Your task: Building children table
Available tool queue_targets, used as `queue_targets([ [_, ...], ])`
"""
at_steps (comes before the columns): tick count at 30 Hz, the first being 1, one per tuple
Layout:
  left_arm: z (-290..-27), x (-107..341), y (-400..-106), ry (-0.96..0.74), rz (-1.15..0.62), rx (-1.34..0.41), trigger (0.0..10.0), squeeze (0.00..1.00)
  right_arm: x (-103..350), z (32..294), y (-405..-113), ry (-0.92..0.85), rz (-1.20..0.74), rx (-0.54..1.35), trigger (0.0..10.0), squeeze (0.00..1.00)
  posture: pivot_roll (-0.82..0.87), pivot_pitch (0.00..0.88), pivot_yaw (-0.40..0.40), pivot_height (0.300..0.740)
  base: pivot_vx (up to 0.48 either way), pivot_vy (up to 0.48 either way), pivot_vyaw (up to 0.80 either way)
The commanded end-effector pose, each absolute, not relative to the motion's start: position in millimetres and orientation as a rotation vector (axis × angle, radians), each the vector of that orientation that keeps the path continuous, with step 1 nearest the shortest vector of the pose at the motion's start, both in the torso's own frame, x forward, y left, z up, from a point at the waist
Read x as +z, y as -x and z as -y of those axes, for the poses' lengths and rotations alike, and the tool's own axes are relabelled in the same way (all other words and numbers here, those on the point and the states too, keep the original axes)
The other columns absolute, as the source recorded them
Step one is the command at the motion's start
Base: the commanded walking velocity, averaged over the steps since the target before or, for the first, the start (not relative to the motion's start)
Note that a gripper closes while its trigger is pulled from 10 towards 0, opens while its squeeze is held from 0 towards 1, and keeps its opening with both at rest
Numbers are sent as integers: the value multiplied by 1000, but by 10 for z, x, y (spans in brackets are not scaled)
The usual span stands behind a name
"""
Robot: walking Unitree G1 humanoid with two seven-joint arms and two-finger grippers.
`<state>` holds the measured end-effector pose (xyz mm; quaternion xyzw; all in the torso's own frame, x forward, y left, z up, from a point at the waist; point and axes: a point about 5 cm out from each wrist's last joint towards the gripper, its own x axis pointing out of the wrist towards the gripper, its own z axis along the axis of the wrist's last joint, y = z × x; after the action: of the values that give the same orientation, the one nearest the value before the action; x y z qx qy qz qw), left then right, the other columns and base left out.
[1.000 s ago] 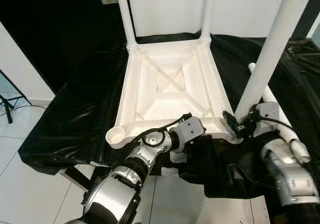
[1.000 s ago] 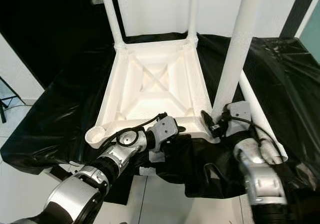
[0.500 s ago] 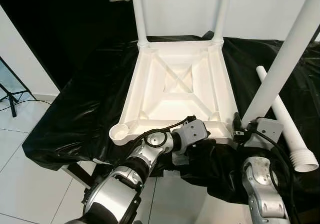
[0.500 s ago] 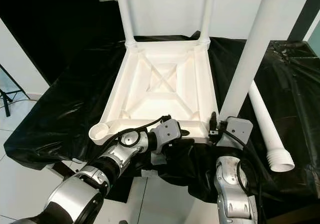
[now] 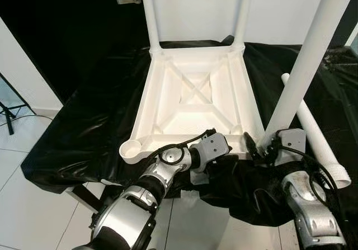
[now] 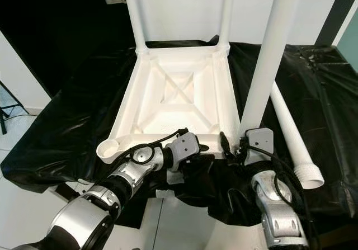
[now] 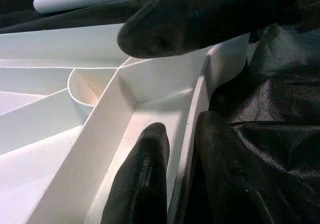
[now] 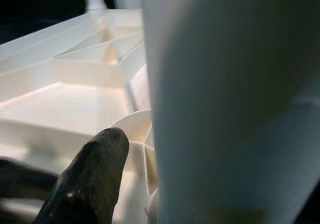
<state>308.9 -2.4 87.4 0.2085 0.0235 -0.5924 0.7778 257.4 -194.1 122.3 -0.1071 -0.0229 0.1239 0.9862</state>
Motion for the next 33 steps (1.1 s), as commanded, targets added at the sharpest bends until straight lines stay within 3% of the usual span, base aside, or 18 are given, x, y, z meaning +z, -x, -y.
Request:
queue_targets([
  [1, -102, 625, -3024, -460, -188, -1258, 7922, 0, 1206, 1909, -2579, 196, 26, 310, 10000, 0, -170, 0, 62, 740, 0, 0, 0],
  [7, -108, 626, -3026, -462, -188, -1257, 7961, 0, 1379, 2018, -2616, 218, 49, 445, 10000, 0, -169, 0, 64, 740, 0, 0, 0],
  [8, -114, 624, -3027, -463, -188, -1257, 7961, 0, 1391, 2003, -2604, 219, 38, 494, 0, 0, -167, 0, 66, 740, 0, 0, 0],
  [10, -121, 621, -3026, -464, -189, -1257, 7961, 0, 1381, 1943, -2551, 224, 14, 596, 0, 0, -165, 0, 65, 740, 0, 0, 0],
  [15, -125, 618, -3025, -464, -190, -1257, 7961, 0, 1290, 1884, -2523, 195, -28, 612, 0, 0, -165, 0, 64, 740, 0, 0, 0],
  [18, -132, 615, -3023, -464, -189, -1257, 7961, 0, 1103, 1705, -2424, 148, -78, 611, 0, 0, -161, 0, 63, 740, 0, 0, 0],
  [23, -136, 611, -3020, -467, -190, -1260, 7922, 0, 1035, 1637, -2441, 44, -45, 414, 0, 0, -163, 0, 62, 740, 0, 0, 0],
  [25, -131, 616, -3024, -472, -190, -1260, 7961, 0, 979, 1560, -2393, 2, 12, 202, 0, 0, -160, 0, 63, 740, 0, 0, 0],
  [26, -131, 616, -3024, -472, -190, -1260, 7961, 0, 979, 1560, -2393, 2, 12, 202, 0, 0, -160, 0, 63, 740, 0, 0, 0],
  [27, -113, 634, -3032, -467, -185, -1260, 7922, 0, 1073, 1580, -2331, 26, 128, -21, 0, 0, -154, 0, 67, 740, 0, 0, 0],
  [28, -109, 637, -3032, -465, -184, -1261, 7882, 0, 1109, 1634, -2335, 44, 148, -88, 0, 0, -154, 0, 68, 740, 0, 0, 0],
  [33, -116, 626, -3024, -467, -188, -1266, 7843, 0, 1152, 1814, -2368, 83, 148, -204, 0, 0, -164, 0, 75, 740, 0, 0, 0],
])
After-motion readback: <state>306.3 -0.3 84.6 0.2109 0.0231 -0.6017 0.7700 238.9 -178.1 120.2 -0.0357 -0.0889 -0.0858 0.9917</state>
